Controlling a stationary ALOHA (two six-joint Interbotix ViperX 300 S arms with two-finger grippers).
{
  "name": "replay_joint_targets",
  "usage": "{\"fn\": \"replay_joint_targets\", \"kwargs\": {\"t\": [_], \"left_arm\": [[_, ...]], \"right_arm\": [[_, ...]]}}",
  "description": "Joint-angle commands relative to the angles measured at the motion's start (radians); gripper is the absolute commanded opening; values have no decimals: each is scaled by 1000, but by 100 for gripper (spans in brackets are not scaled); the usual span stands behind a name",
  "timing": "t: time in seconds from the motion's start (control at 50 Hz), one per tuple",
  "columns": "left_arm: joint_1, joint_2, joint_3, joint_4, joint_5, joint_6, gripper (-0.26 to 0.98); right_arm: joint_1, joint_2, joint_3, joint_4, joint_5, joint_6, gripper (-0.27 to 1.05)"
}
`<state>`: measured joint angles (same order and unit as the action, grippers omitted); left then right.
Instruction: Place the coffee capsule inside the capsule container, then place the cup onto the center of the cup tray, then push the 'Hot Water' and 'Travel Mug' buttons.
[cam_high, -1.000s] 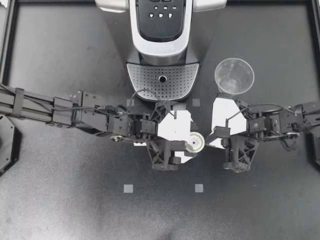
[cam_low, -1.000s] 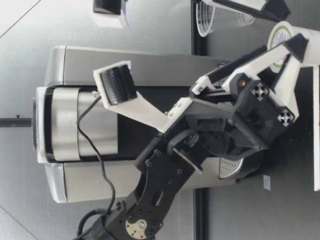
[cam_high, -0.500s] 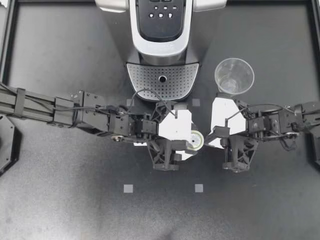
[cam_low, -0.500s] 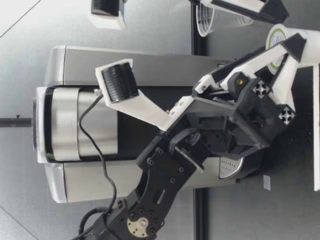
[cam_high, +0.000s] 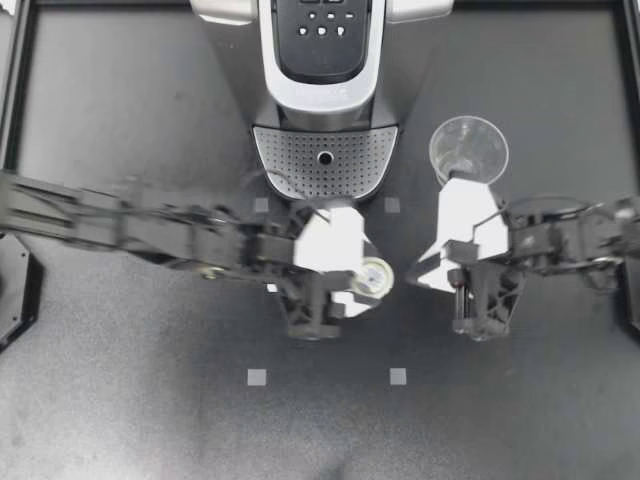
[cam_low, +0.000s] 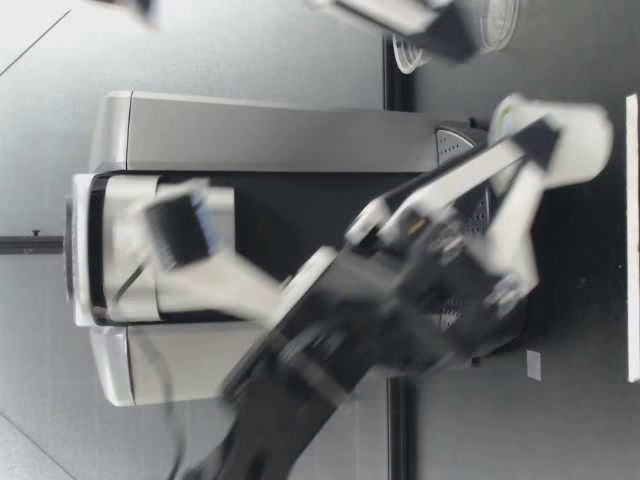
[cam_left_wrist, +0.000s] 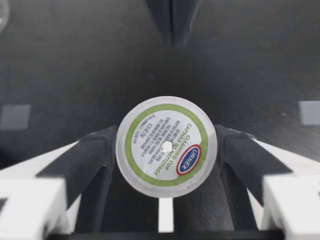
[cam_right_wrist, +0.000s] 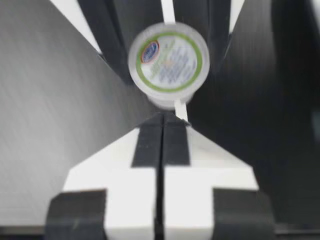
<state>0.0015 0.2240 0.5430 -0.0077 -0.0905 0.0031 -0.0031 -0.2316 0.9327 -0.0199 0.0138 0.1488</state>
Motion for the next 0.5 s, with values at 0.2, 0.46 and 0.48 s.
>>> {"fn": "replay_joint_targets", "kwargs": {"t": [0.2,0.46,0.48], "left_arm": [[-58,-196,112,0,-5,-49,55],[-78,-288,170,-3,-5,-67,55],[-78,-295,173,-3,-5,-67,55]], "right_arm": [[-75,-3,-43,63,-436,15,2],[-124,66,-81,87,-684,9,2],[-127,67,-86,87,-690,8,2]]}}
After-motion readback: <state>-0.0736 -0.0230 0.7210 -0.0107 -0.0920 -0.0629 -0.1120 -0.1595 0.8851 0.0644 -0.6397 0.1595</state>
